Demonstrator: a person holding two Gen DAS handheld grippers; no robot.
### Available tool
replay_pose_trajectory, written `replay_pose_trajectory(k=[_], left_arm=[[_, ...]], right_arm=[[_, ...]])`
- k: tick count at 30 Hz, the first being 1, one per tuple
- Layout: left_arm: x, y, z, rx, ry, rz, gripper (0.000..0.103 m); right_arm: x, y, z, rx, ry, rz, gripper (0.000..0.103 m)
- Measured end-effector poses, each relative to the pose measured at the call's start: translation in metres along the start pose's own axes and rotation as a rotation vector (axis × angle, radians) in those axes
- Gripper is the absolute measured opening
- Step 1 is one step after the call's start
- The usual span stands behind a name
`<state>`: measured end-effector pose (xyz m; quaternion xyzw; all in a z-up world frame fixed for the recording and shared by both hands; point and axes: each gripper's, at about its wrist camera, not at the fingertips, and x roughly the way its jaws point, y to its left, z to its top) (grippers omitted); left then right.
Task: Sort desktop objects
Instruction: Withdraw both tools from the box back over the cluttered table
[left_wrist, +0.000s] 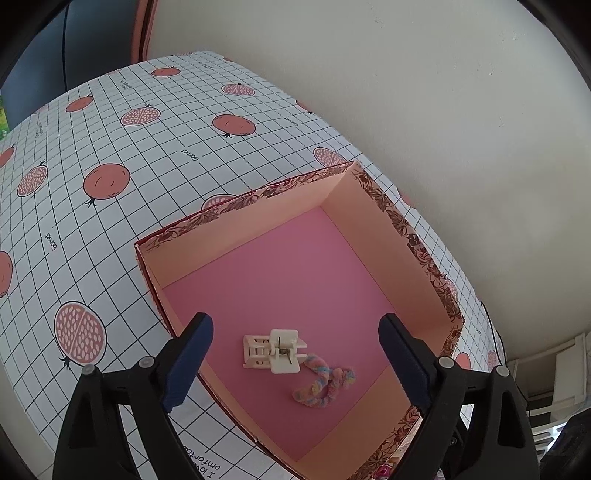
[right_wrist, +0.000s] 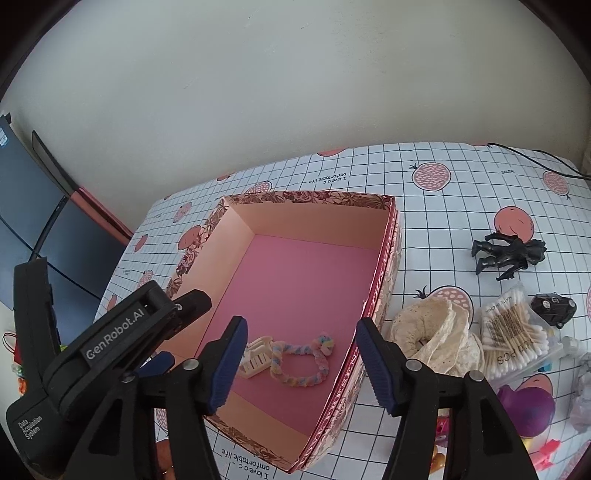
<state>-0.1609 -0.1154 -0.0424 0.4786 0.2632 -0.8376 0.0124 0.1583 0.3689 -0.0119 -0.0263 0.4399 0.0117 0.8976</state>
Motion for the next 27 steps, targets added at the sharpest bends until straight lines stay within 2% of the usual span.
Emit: replay_pose_trajectory(k=[3,18,27], left_arm=[[-0.002,-0.002,0.0,0.004,-0.006,-0.001,0.092],[-0.02,-0.013,-0.002,0.013,-0.034,-0.027,0.092],[-0.034,-0.029,-0.004,0.052,-0.055,-0.043,0.092]], right_arm=[[0.0,-0.002,0.002,0.015,0.001,-0.009,0.076],[-0.007,-0.017,0.009,0.079,0.019,-0.049,0.099],[-0.023,-0.032,0.014,0.123,0.022,-0.072,0.1]])
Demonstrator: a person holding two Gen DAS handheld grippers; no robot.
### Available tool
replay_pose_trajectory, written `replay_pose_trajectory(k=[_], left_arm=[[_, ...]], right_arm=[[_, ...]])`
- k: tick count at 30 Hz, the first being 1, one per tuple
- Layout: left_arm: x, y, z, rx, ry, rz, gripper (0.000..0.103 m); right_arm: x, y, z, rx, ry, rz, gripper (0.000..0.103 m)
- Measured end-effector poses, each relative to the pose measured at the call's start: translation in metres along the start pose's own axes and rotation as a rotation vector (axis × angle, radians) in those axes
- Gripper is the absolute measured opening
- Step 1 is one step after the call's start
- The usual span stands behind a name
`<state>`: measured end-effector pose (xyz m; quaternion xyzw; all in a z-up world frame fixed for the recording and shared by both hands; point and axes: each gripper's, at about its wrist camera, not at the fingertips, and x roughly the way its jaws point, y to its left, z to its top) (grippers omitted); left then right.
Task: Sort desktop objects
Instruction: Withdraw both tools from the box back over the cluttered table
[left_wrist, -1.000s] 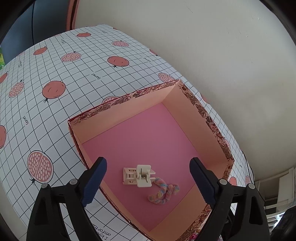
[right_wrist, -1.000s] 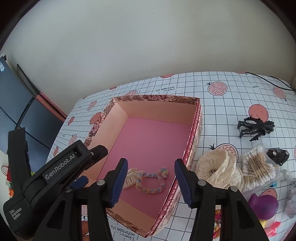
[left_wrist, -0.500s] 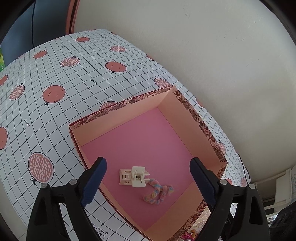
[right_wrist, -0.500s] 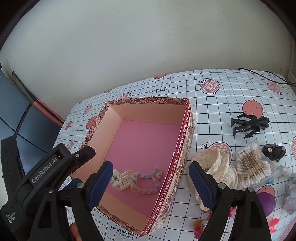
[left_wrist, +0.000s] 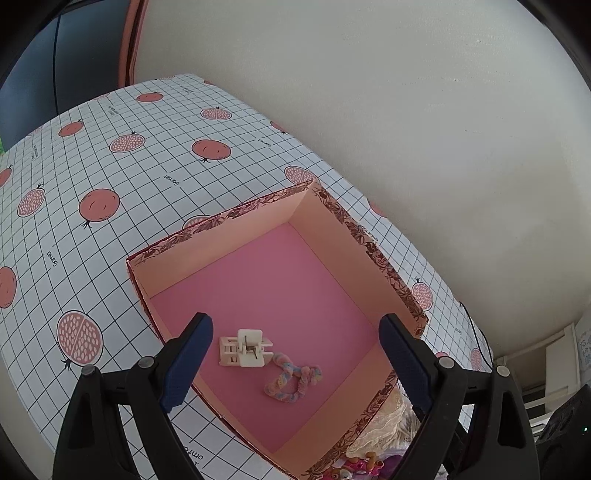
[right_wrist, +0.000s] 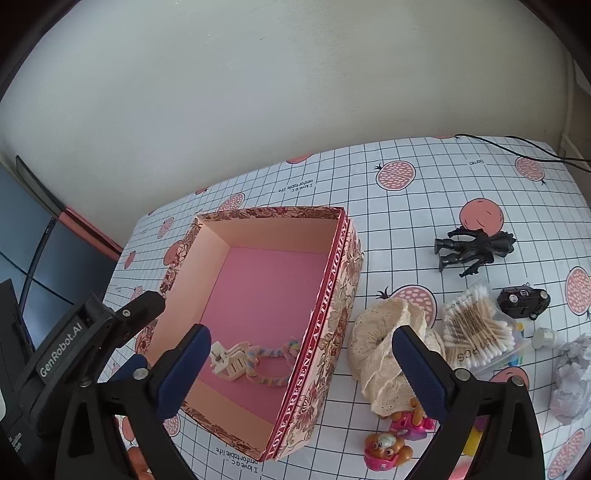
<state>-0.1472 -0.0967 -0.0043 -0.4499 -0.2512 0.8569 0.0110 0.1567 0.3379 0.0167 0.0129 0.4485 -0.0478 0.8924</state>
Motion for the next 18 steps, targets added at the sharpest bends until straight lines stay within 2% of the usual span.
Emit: replay_pose_trajectory(k=[7,18], left_arm=[[-0.021,-0.024,-0.003,0.049,-0.056,-0.055,0.092],[-0.036,-0.067,-0.019,0.142,-0.098,-0.112,0.097]], right_arm=[[-0.028,-0.022,0.011,0.044,-0.03,-0.023,0.1],[-0.09,-0.073,0.031,0.079,-0.099,-0.12,0.1]])
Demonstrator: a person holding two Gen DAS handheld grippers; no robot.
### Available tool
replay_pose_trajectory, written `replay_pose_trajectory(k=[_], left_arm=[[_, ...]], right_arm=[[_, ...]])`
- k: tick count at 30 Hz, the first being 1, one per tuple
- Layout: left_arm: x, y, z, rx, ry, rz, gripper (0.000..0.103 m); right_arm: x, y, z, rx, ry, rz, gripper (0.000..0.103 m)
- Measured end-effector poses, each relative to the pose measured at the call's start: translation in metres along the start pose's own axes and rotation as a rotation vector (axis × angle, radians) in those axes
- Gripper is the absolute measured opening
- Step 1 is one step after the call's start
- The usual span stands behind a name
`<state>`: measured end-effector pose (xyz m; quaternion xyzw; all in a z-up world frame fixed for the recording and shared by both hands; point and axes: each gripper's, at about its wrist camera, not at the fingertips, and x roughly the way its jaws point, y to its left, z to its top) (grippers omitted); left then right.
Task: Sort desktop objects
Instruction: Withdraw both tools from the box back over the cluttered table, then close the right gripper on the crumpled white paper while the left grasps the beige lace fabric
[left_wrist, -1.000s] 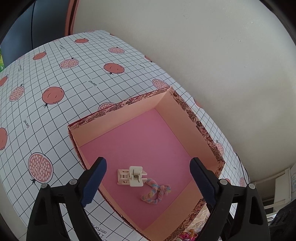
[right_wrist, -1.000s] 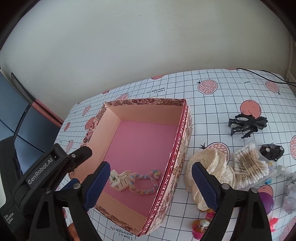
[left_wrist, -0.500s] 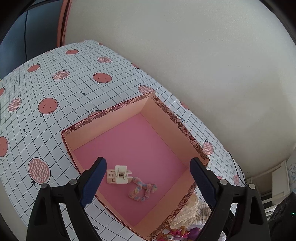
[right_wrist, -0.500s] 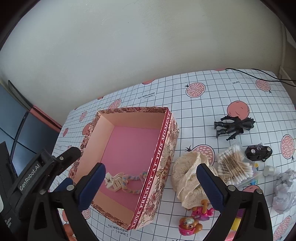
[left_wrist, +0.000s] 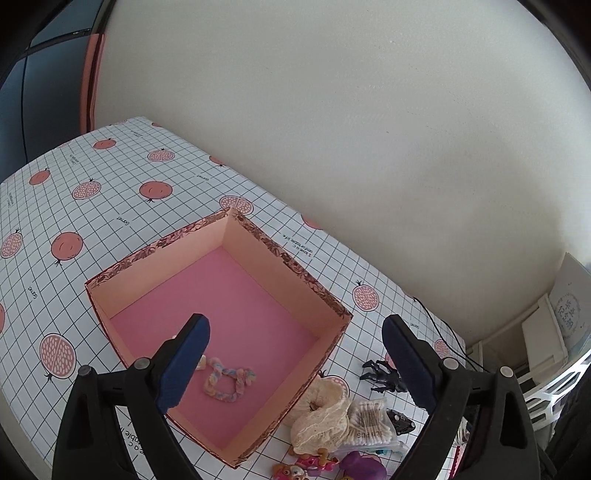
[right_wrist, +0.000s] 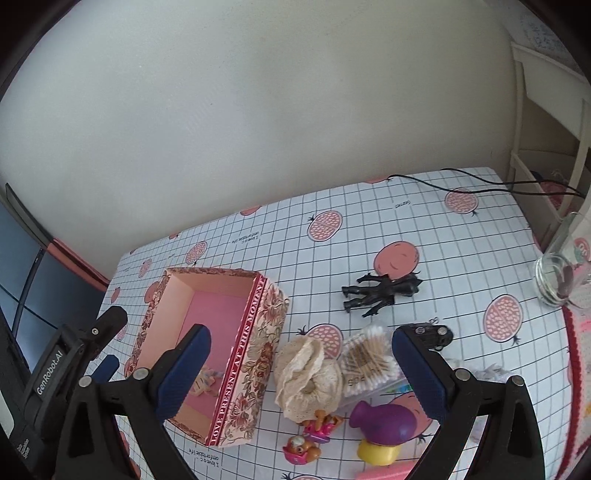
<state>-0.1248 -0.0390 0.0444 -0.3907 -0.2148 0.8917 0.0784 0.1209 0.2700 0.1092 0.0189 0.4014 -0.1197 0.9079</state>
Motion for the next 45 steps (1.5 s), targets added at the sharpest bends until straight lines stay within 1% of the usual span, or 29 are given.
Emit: replay_pose_trajectory(k=[6,9,14,16,18,20,25,27,29,34,39,45], left_arm=[[0.0,-0.029,-0.013,0.055,0.009,-0.03,0.098],[0.001,-0.042,-0.02,0.078,0.019,-0.045,0.098],[0.006,-0.061,-0.032,0.12,0.051,-0.058,0.098],[0.008,-0.068,-0.037,0.137,0.067,-0.061,0.098],[0.011,-0.075,-0.042,0.156,0.087,-0.062,0.098],[0.015,-0.079,-0.045,0.17,0.114,-0.059,0.098],[0.026,-0.084,-0.058,0.189,0.193,-0.061,0.098],[0.031,-0.086,-0.062,0.2,0.218,-0.046,0.098],[0.036,-0.086,-0.066,0.211,0.239,-0.031,0.098],[0.047,-0.086,-0.075,0.217,0.285,-0.014,0.098],[0.061,-0.083,-0.084,0.211,0.342,-0.005,0.098],[0.071,-0.084,-0.093,0.233,0.365,0.012,0.098]], right_arm=[[-0.02,-0.03,0.008,0.027,-0.006,-0.051,0.1],[-0.024,-0.042,0.01,0.031,0.003,-0.103,0.1],[-0.03,-0.065,0.011,0.068,0.02,-0.115,0.1],[-0.032,-0.073,0.011,0.084,0.024,-0.137,0.1],[-0.032,-0.08,0.01,0.094,0.033,-0.158,0.1],[-0.031,-0.087,0.009,0.107,0.051,-0.159,0.1],[-0.026,-0.102,0.004,0.134,0.091,-0.192,0.1],[-0.023,-0.109,0.002,0.152,0.108,-0.182,0.1],[-0.02,-0.117,-0.001,0.179,0.127,-0.175,0.1],[-0.007,-0.134,-0.01,0.223,0.18,-0.219,0.1],[0.007,-0.148,-0.021,0.274,0.235,-0.229,0.1],[0.022,-0.153,-0.032,0.287,0.287,-0.248,0.1]])
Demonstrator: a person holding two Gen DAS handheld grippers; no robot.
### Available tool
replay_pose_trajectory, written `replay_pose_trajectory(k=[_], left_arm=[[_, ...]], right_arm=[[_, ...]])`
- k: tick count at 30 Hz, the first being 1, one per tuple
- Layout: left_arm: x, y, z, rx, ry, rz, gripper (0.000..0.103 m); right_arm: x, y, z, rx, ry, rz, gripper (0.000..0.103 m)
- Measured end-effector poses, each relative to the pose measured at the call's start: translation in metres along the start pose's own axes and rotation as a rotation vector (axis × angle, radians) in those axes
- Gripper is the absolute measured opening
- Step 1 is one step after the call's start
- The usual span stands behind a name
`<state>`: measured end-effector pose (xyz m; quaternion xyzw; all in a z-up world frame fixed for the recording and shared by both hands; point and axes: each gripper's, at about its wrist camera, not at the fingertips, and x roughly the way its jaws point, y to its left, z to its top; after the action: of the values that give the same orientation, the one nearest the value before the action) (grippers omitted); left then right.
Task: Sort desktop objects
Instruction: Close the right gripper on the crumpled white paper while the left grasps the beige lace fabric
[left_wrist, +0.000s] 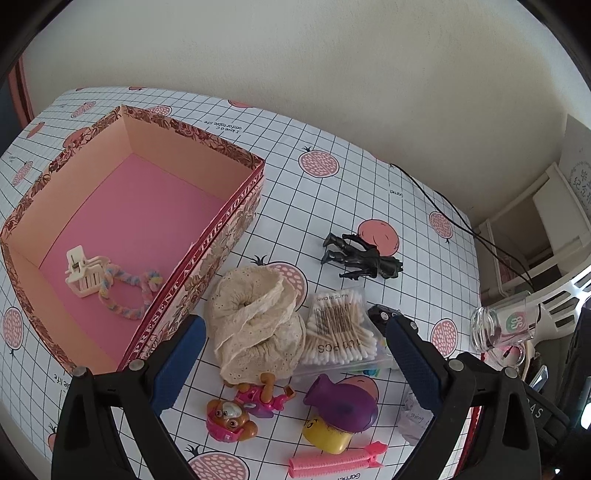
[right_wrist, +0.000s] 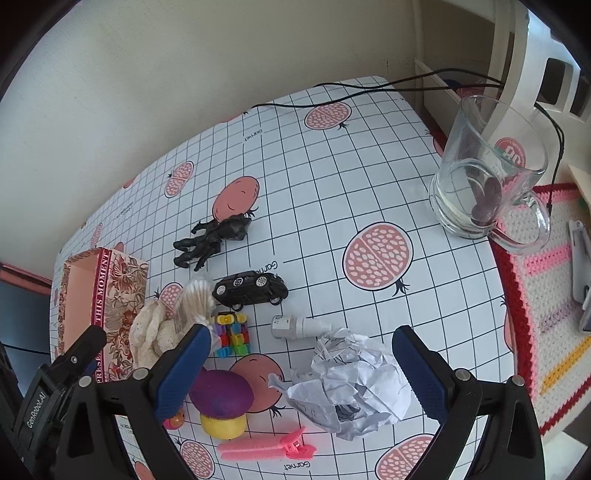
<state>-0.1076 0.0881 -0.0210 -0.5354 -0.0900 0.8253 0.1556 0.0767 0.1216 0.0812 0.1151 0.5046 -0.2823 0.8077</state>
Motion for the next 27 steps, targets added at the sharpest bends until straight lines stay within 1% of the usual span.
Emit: replay_pose_trajectory(k=[8,11,18,23,25,27], left_arm=[[0.021,0.0,-0.009,-0.005,0.033,0.04,0.098],[0.026,0.002,-0.011,-0.009,0.031,0.066,0.098],[0.042,0.008,-0.016,-0.043,0.048,0.089,0.098],[0.054,0.014,-0.018,-0.055,0.054,0.12,0.096],[0.058,0.017,-0.018,-0.063,0.056,0.129,0.089],[0.063,0.019,-0.018,-0.068,0.064,0.137,0.086]], right_arm=[[0.021,-0.003,-0.008,0.002,0.057,-0.043,0.1],[0.026,-0.004,-0.009,-0.007,0.067,-0.083,0.1],[0.036,-0.012,-0.013,0.016,0.094,-0.107,0.1],[0.046,-0.017,-0.017,0.032,0.119,-0.119,0.1],[0.051,-0.019,-0.018,0.042,0.131,-0.117,0.1],[0.055,-0.02,-0.019,0.05,0.143,-0.107,0.1]])
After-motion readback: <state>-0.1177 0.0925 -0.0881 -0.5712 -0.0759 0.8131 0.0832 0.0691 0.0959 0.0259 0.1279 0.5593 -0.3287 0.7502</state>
